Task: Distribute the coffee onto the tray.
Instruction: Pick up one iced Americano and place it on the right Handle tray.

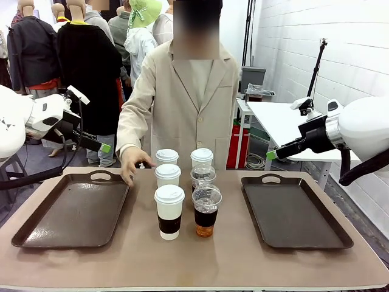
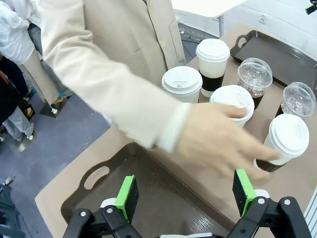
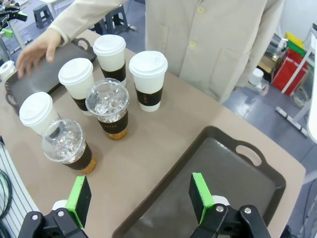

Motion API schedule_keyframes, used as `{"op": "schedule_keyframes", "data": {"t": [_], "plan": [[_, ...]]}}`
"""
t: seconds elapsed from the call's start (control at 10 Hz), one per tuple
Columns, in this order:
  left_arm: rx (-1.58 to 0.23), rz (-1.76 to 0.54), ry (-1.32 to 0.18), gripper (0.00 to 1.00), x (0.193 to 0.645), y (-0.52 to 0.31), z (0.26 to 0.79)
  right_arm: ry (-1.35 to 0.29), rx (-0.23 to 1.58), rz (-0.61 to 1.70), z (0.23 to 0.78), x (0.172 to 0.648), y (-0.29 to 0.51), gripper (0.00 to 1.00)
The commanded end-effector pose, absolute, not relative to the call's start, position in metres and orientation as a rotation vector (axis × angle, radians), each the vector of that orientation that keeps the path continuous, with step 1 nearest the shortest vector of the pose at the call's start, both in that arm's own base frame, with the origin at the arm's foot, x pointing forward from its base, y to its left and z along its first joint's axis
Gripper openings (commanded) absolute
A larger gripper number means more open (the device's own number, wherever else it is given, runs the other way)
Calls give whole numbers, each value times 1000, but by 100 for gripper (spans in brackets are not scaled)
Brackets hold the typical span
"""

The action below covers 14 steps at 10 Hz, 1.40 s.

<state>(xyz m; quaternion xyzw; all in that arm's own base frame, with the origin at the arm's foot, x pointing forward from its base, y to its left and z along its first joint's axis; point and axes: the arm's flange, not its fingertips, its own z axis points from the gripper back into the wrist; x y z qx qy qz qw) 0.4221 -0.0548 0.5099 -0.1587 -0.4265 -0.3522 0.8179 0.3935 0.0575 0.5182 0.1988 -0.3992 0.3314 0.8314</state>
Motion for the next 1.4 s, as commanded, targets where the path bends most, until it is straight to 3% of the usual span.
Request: {"op": "schedule_keyframes", "data": {"t": [0.0,1.3], "plan": [[-343,-750,-906,100,422,-54,509,-844,441,701,516,395,58,100],[-343,-750,-906,100,422,-54,509,-834,441,750,511,391,59,100]]}}
